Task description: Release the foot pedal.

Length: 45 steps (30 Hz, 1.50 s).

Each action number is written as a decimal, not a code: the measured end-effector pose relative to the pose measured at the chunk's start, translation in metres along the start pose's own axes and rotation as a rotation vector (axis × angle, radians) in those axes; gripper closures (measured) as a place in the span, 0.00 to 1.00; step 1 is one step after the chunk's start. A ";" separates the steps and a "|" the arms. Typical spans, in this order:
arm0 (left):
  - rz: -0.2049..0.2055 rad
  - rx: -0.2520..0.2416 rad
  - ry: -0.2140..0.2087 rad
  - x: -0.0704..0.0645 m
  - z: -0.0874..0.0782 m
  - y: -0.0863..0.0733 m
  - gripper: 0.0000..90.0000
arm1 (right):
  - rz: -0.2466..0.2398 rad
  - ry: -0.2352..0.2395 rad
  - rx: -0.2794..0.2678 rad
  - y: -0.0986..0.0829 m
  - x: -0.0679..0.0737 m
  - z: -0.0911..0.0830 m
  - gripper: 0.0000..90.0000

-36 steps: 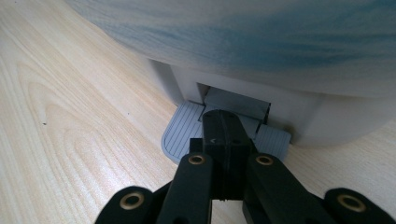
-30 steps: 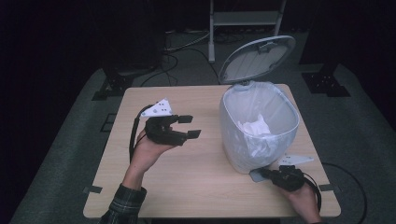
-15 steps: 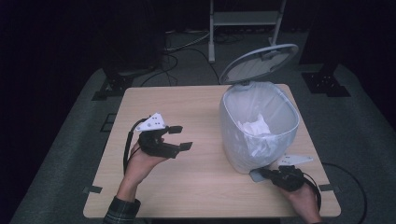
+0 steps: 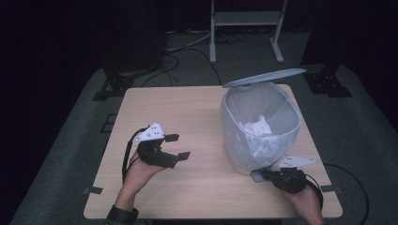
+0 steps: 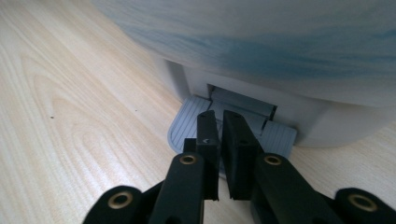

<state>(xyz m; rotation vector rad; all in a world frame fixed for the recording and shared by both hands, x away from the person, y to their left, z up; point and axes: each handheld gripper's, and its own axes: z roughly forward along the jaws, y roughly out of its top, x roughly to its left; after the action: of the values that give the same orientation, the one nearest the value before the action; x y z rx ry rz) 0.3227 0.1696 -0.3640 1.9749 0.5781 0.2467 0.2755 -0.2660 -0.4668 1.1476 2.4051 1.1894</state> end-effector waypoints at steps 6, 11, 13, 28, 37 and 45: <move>-0.006 0.011 0.011 -0.001 -0.001 -0.011 0.18 | -0.003 0.002 -0.040 0.001 0.003 -0.008 0.86; -0.019 0.023 0.022 0.000 -0.001 -0.022 0.12 | -0.004 -0.006 -0.065 0.002 0.003 -0.016 0.80; -0.018 0.029 0.029 0.001 -0.002 -0.025 0.10 | 0.004 -0.005 -0.071 0.001 0.002 -0.019 0.75; -0.024 0.077 0.080 -0.005 -0.005 -0.052 0.00 | 0.009 -0.022 -0.073 -0.006 -0.004 -0.029 0.46; -0.032 0.090 0.115 -0.005 -0.012 -0.068 0.00 | 0.021 -0.076 -0.055 -0.011 -0.007 -0.032 0.27; -0.046 0.103 0.144 -0.003 -0.022 -0.083 0.00 | 0.053 -0.088 -0.069 -0.020 -0.016 -0.038 0.14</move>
<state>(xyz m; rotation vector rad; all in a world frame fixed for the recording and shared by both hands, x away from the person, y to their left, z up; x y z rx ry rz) 0.2867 0.2153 -0.4271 2.0519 0.7416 0.3389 0.2564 -0.3063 -0.4592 1.2227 2.2651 1.2016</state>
